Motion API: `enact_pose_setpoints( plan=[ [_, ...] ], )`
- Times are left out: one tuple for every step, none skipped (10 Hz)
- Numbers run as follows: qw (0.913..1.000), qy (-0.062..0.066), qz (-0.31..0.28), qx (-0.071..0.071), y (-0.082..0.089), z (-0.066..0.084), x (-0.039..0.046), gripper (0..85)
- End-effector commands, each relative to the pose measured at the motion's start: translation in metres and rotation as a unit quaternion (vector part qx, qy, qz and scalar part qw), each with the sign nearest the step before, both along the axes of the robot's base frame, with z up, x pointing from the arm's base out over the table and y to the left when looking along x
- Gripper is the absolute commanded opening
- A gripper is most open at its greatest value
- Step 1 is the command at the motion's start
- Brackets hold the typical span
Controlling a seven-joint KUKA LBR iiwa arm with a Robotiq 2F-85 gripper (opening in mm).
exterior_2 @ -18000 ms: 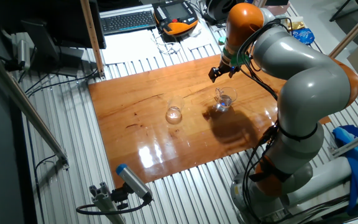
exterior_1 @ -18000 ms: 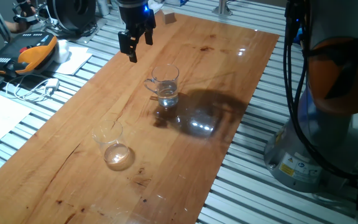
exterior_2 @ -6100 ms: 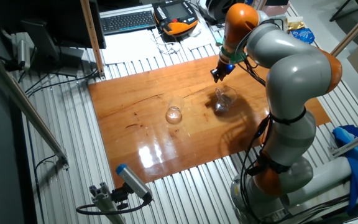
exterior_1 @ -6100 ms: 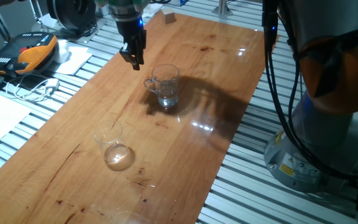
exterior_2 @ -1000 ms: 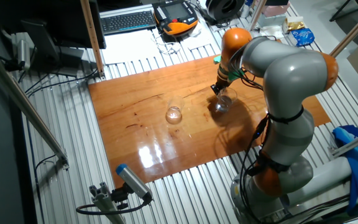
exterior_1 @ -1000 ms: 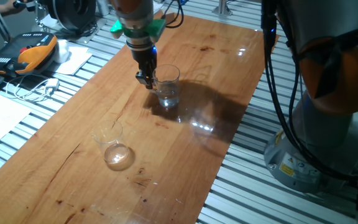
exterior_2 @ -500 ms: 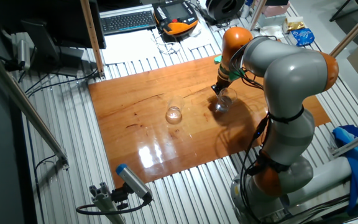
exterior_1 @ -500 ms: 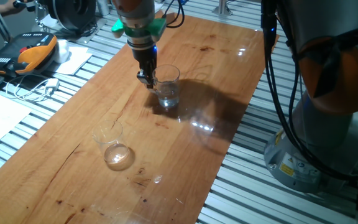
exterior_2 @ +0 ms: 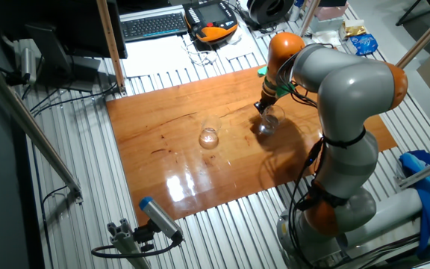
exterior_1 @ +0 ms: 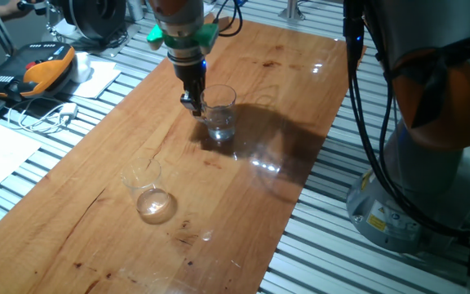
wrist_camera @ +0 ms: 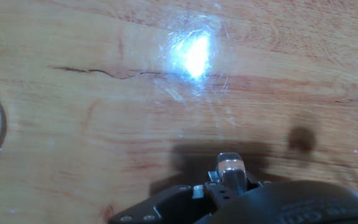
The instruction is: Pour the water from one cup into another empty cup
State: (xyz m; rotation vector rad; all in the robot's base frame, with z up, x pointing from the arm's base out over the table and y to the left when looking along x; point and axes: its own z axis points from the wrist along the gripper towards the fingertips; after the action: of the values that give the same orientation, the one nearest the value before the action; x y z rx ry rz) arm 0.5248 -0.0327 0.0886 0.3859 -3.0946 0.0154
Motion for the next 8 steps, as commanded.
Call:
enact_pose_setpoints(
  plan=[
    [1.0,0.0,0.0,-0.002,0.0,0.002,0.0005,0.0],
    [1.0,0.002,-0.003,-0.003,0.001,0.006,0.0008,0.0],
    [1.0,0.001,-0.004,-0.005,0.001,0.008,0.0006,0.0],
    [1.0,0.001,-0.004,-0.005,0.001,0.009,0.0009,0.0],
    [1.0,0.001,-0.007,-0.005,0.002,0.012,0.0012,0.0],
    [0.9999,0.0,-0.011,-0.011,0.004,0.019,0.0018,0.0],
    [0.9998,0.002,-0.017,-0.013,0.006,0.026,0.0025,0.0],
    [0.9996,0.004,-0.025,-0.014,0.008,0.032,0.0027,0.0]
  ],
)
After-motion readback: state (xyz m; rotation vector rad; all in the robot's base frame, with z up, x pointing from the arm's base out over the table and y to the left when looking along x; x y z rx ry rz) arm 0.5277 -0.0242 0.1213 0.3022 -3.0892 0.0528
